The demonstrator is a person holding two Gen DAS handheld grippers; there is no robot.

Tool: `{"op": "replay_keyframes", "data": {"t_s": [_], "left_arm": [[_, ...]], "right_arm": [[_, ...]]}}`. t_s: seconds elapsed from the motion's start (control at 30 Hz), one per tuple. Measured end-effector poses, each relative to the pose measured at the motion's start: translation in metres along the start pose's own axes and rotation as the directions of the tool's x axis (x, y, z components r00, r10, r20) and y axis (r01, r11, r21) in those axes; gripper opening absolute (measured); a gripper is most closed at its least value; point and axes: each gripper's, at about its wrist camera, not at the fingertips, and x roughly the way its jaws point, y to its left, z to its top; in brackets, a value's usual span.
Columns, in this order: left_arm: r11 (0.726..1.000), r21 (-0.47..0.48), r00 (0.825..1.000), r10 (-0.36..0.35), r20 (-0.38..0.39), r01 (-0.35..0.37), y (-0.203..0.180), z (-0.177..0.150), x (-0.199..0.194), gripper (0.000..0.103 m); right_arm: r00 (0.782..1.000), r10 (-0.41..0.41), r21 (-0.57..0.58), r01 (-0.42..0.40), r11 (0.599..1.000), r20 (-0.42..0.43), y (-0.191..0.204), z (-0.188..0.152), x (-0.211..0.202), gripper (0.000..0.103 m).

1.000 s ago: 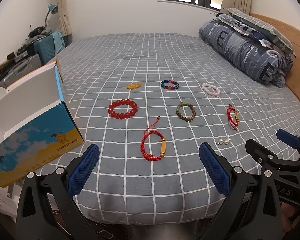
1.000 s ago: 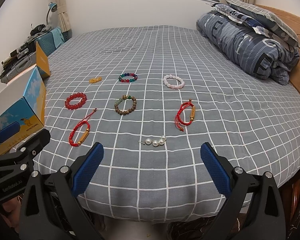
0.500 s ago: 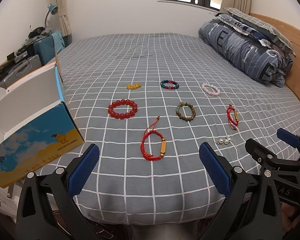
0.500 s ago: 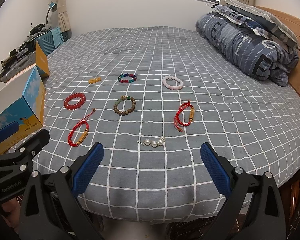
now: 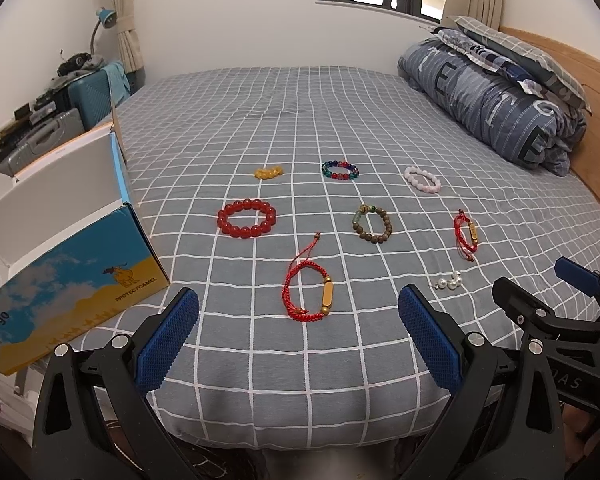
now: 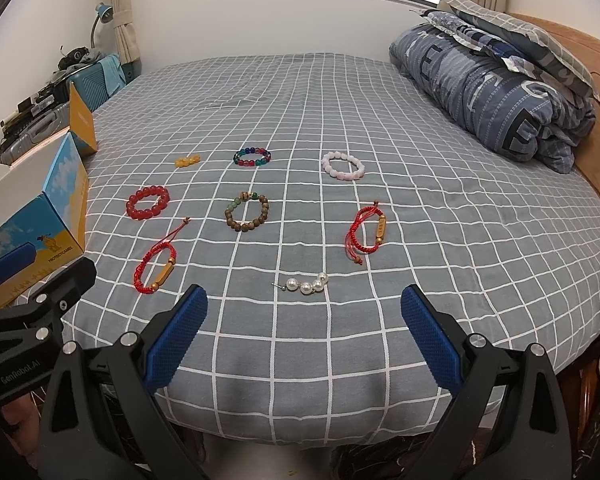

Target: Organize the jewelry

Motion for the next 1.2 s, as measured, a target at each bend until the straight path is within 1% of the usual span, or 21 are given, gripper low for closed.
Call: {"op": "replay_keyframes", "data": {"t_s": [0.43, 0.7, 0.9, 1.03, 1.13, 1.2], "left_arm": [[1.0, -0.005, 1.0, 0.005, 0.005, -0.005, 0.003, 0.003, -0.003, 0.098], [1.0, -0.011, 1.0, -0.015, 0.002, 0.015, 0.004, 0.005, -0.007, 0.098], [0.999, -0.032, 0.999, -0.042, -0.002, 0.042, 0.007, 0.019, -0.007, 0.097], [0.999, -0.014, 0.999, -0.051, 0.009, 0.051, 0.005, 0.028, -0.009, 0.098], [0.998, 0.004, 0.998, -0.065, -0.014, 0.065, 0.006, 0.038, -0.005, 0.098], [0.999, 0.019, 0.999, -0.051, -0.014, 0.051, 0.006, 0.044, -0.003, 0.098]], "right_arm": [[1.0, -0.007, 0.0, 0.007, 1.0, 0.019, 0.0, 0.002, -0.008, 0.094], [0.999, -0.018, 0.002, 0.018, 1.0, 0.035, 0.0, 0.003, -0.016, 0.094], [0.998, -0.021, -0.004, 0.022, 1.0, 0.054, 0.0, 0.009, -0.023, 0.094], [0.997, -0.046, -0.009, 0.046, 0.999, 0.055, -0.001, 0.016, -0.022, 0.094], [0.997, -0.064, -0.018, 0.065, 0.998, 0.05, -0.002, 0.024, -0.02, 0.094], [0.996, -0.073, -0.041, 0.075, 0.996, 0.049, 0.0, 0.031, -0.02, 0.094]]}}
